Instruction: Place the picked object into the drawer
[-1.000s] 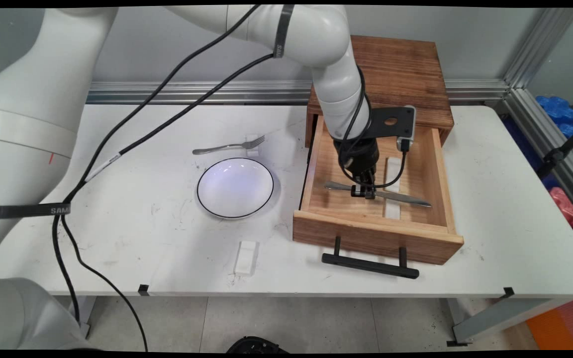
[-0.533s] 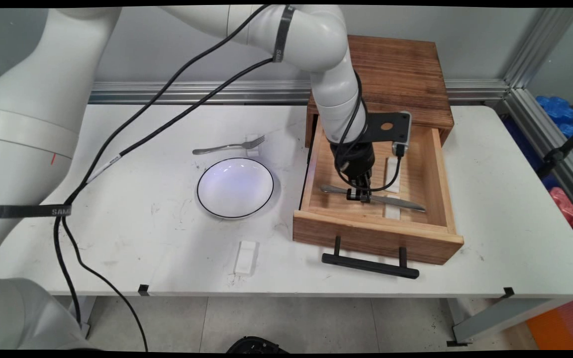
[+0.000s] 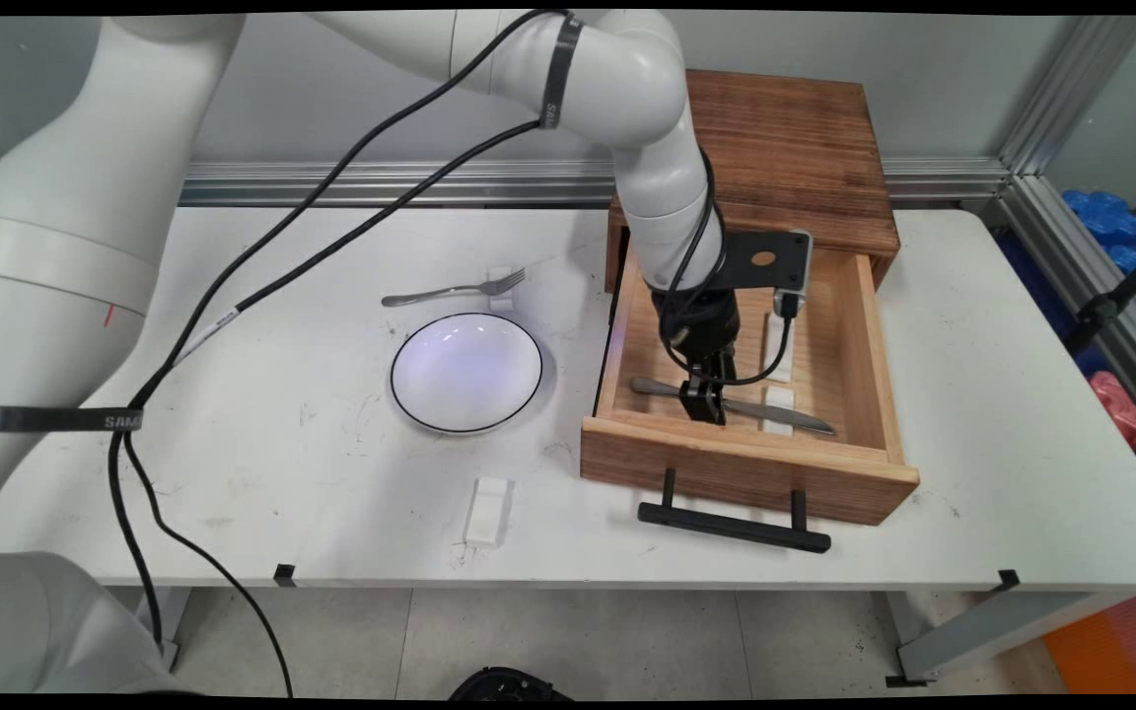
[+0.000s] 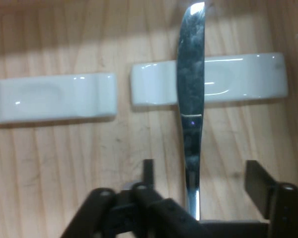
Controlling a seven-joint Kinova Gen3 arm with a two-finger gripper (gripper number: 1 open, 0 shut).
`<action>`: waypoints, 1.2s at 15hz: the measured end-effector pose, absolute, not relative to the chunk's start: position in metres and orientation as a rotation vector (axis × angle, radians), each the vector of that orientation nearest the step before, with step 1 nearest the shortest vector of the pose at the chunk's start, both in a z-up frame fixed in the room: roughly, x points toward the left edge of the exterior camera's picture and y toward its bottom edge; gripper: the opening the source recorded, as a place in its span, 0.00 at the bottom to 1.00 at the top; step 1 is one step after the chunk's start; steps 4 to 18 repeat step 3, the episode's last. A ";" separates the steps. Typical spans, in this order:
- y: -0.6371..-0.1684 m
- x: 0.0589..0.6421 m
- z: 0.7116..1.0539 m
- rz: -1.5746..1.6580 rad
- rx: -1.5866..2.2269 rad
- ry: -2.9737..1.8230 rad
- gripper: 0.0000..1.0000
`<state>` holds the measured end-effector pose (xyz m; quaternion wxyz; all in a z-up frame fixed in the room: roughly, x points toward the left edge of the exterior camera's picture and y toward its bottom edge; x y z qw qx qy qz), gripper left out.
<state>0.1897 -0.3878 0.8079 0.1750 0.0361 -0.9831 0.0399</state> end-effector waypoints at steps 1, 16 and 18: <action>-0.388 0.189 0.808 0.114 0.100 -2.785 1.00; -0.392 0.189 0.811 0.130 0.101 -2.783 1.00; -0.392 0.189 0.811 0.130 0.101 -2.783 1.00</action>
